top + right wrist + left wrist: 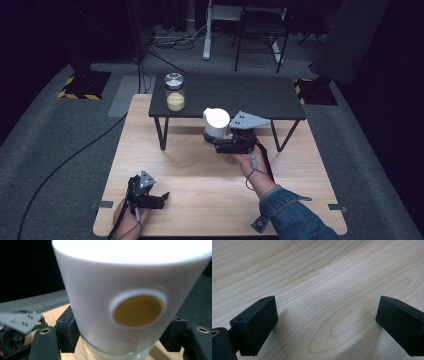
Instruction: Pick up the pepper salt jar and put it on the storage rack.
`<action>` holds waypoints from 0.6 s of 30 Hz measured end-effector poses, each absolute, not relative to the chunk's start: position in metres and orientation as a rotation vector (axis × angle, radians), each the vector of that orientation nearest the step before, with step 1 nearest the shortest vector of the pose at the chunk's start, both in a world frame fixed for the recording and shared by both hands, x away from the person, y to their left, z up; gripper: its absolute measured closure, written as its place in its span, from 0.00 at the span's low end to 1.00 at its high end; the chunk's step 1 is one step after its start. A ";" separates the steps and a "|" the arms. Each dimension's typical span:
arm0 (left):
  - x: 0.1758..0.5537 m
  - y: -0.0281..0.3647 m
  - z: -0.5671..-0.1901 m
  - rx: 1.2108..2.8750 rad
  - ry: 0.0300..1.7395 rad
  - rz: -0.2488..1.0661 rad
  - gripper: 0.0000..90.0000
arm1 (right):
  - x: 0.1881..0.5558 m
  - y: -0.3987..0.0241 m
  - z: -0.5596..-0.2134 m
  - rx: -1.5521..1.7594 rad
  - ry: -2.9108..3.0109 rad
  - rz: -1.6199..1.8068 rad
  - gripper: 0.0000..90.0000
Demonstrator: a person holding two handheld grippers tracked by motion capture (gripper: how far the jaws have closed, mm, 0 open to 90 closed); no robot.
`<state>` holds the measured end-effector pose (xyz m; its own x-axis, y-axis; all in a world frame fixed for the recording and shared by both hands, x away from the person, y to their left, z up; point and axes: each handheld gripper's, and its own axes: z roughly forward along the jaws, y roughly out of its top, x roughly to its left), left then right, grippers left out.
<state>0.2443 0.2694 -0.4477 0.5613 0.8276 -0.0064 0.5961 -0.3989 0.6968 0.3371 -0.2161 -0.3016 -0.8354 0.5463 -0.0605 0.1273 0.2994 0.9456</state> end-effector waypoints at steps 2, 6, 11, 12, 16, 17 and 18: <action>0.244 0.269 -0.448 2.136 1.136 0.453 0.04 | 0.339 -0.215 -0.292 0.607 2.192 1.552 0.33; 0.244 0.269 -0.448 2.136 1.136 0.454 0.04 | 0.346 -0.212 -0.272 0.609 2.184 1.553 0.33; 0.244 0.269 -0.448 2.136 1.135 0.454 0.04 | 0.359 -0.204 -0.254 0.633 2.173 1.543 0.33; 0.244 0.269 -0.448 2.136 1.136 0.454 0.04 | 0.363 -0.202 -0.251 0.641 2.174 1.536 0.33; 0.244 0.269 -0.448 2.135 1.136 0.453 0.04 | 0.375 -0.193 -0.246 0.661 2.177 1.504 0.33; 0.244 0.269 -0.448 2.134 1.135 0.454 0.04 | 0.378 -0.190 -0.246 0.673 2.177 1.494 0.33; 0.244 0.269 -0.448 2.135 1.135 0.453 0.04 | 0.385 -0.187 -0.245 0.688 2.176 1.477 0.33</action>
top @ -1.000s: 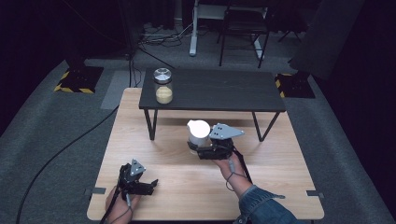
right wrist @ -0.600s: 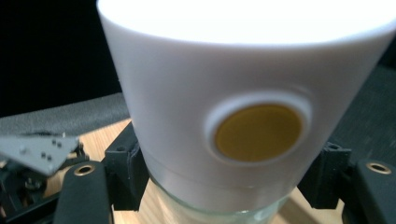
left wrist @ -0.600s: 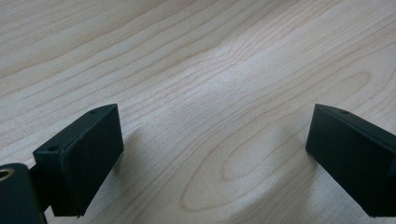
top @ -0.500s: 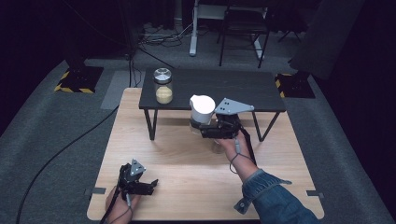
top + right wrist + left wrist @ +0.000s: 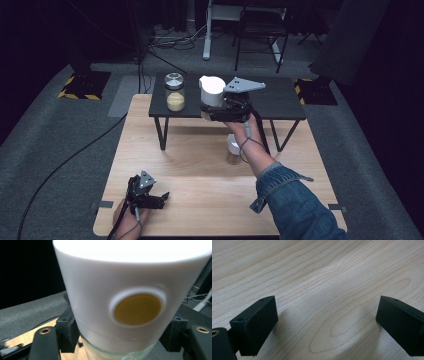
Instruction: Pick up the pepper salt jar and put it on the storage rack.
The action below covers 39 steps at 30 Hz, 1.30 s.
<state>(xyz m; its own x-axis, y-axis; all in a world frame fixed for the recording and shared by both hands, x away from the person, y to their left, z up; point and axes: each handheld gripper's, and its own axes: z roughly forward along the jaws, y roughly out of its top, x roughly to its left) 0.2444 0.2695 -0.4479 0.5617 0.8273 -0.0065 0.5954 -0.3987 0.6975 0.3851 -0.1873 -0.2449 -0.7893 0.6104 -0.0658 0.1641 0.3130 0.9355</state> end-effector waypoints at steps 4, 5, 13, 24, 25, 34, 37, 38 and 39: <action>0.244 0.270 -0.448 2.135 1.135 0.452 0.04 | 0.400 -0.183 -0.244 0.736 2.168 1.445 0.33; 0.244 0.270 -0.448 2.135 1.136 0.451 0.04 | 0.403 -0.182 -0.245 0.748 2.167 1.440 0.33; 0.244 0.269 -0.448 2.134 1.136 0.452 0.04 | 0.421 -0.178 -0.250 0.826 2.155 1.405 0.33; 0.244 0.269 -0.448 2.136 1.136 0.452 0.04 | 0.427 -0.186 -0.256 0.829 2.152 1.445 0.23; 0.244 0.269 -0.448 2.136 1.136 0.452 0.04 | 0.425 -0.187 -0.256 0.832 2.151 1.440 0.18; 0.244 0.269 -0.448 2.136 1.136 0.452 0.04 | 0.384 -0.224 -0.272 0.789 2.063 1.506 0.06; 0.245 0.270 -0.448 2.136 1.135 0.452 0.04 | 0.373 -0.240 -0.276 0.800 2.051 1.522 0.06; 0.245 0.269 -0.448 2.136 1.136 0.453 0.04 | 0.370 -0.245 -0.276 0.804 2.056 1.517 0.06; 0.245 0.269 -0.448 2.137 1.137 0.453 0.04 | 0.367 -0.249 -0.277 0.805 2.058 1.513 0.06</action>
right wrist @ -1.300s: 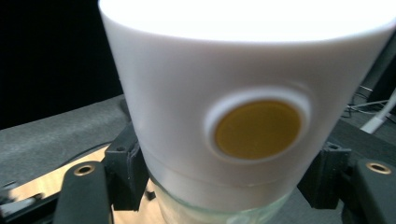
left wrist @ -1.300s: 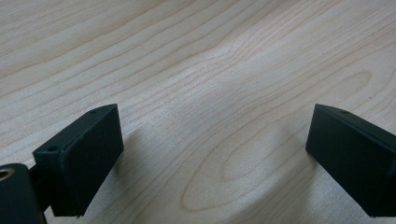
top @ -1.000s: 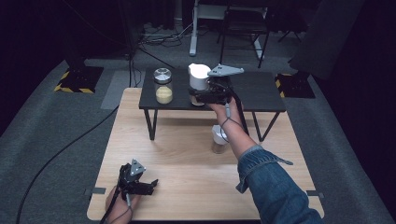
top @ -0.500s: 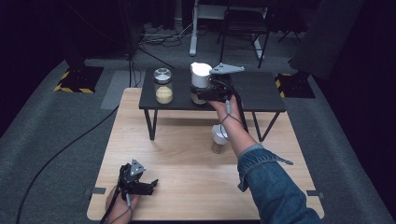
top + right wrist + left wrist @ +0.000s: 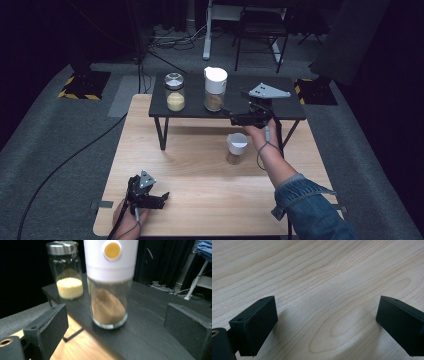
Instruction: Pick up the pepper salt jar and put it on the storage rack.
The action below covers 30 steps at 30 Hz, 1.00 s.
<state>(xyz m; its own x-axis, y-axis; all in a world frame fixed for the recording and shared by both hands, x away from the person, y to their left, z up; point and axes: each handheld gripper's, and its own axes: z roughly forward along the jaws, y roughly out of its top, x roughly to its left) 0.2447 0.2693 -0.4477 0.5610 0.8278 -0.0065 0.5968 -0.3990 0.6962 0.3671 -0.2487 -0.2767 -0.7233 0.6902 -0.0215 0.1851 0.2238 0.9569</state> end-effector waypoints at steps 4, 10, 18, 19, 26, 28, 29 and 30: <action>0.245 0.269 -0.448 2.137 1.137 0.453 0.04 | 0.356 -0.264 -0.282 0.799 2.047 1.515 0.05; 0.244 0.270 -0.448 2.140 1.137 0.448 0.02 | 0.345 -0.280 -0.288 0.800 2.046 1.508 0.05; 0.244 0.270 -0.448 2.139 1.136 0.448 0.02 | 0.326 -0.309 -0.299 0.836 2.038 1.473 0.05; 0.244 0.270 -0.448 2.140 1.136 0.448 0.02 | 0.324 -0.311 -0.300 0.839 2.036 1.470 0.05; 0.244 0.270 -0.448 2.139 1.137 0.447 0.02 | 0.311 -0.328 -0.311 0.874 2.027 1.451 0.05; 0.244 0.270 -0.448 2.139 1.137 0.447 0.02 | 0.308 -0.332 -0.314 0.882 2.026 1.443 0.05; 0.244 0.270 -0.448 2.139 1.136 0.448 0.02 | 0.306 -0.334 -0.316 0.886 2.025 1.440 0.05; 0.244 0.270 -0.448 2.139 1.137 0.447 0.02 | 0.304 -0.336 -0.318 0.891 2.026 1.437 0.05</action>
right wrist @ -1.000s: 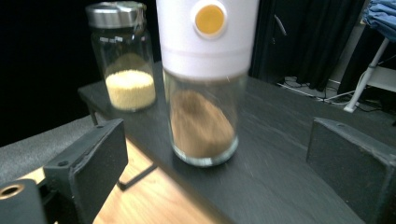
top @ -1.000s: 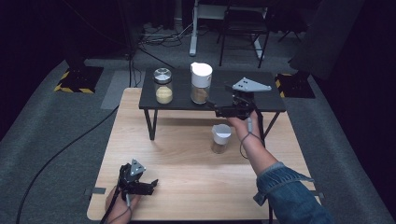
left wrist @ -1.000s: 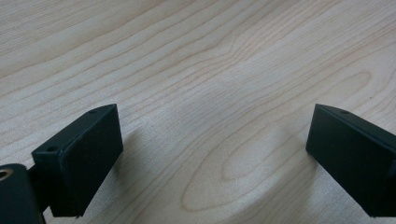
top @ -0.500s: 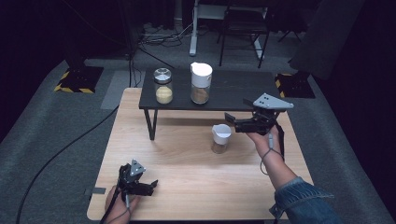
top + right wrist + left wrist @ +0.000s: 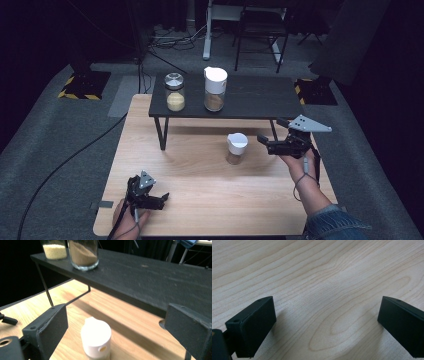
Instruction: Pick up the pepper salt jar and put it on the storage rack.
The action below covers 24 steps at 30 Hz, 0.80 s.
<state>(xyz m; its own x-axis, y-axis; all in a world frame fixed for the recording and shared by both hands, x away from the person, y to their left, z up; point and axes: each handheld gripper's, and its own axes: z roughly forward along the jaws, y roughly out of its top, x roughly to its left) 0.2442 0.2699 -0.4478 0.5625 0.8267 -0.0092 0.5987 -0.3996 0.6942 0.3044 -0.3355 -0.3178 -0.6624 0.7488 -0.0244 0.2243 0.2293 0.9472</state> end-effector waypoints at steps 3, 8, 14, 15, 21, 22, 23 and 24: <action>0.244 0.270 -0.448 2.139 1.137 0.447 0.02 | 0.299 -0.341 -0.323 0.906 2.026 1.427 0.05; 0.244 0.270 -0.448 2.140 1.139 0.450 0.02 | 0.292 -0.350 -0.332 0.937 2.022 1.419 0.05; 0.244 0.270 -0.448 2.138 1.141 0.451 0.02 | 0.284 -0.361 -0.345 0.969 2.024 1.402 0.05; 0.244 0.270 -0.448 2.138 1.141 0.450 0.02 | 0.283 -0.362 -0.348 0.973 2.025 1.400 0.05; 0.244 0.270 -0.448 2.139 1.138 0.450 0.02 | 0.274 -0.374 -0.364 0.990 2.035 1.372 0.04; 0.244 0.270 -0.448 2.139 1.139 0.449 0.02 | 0.273 -0.375 -0.366 0.997 2.040 1.365 0.04; 0.245 0.270 -0.448 2.139 1.138 0.449 0.02 | 0.272 -0.377 -0.370 1.005 2.041 1.362 0.04; 0.245 0.270 -0.448 2.140 1.136 0.449 0.02 | 0.271 -0.379 -0.373 1.011 2.043 1.360 0.04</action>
<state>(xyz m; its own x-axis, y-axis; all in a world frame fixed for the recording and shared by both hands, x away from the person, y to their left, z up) 0.2447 0.2705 -0.4477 0.5627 0.8266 -0.0078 0.5983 -0.4007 0.6939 0.2709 -0.3795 -0.3728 -0.6102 0.7922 0.0070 0.3121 0.2322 0.9212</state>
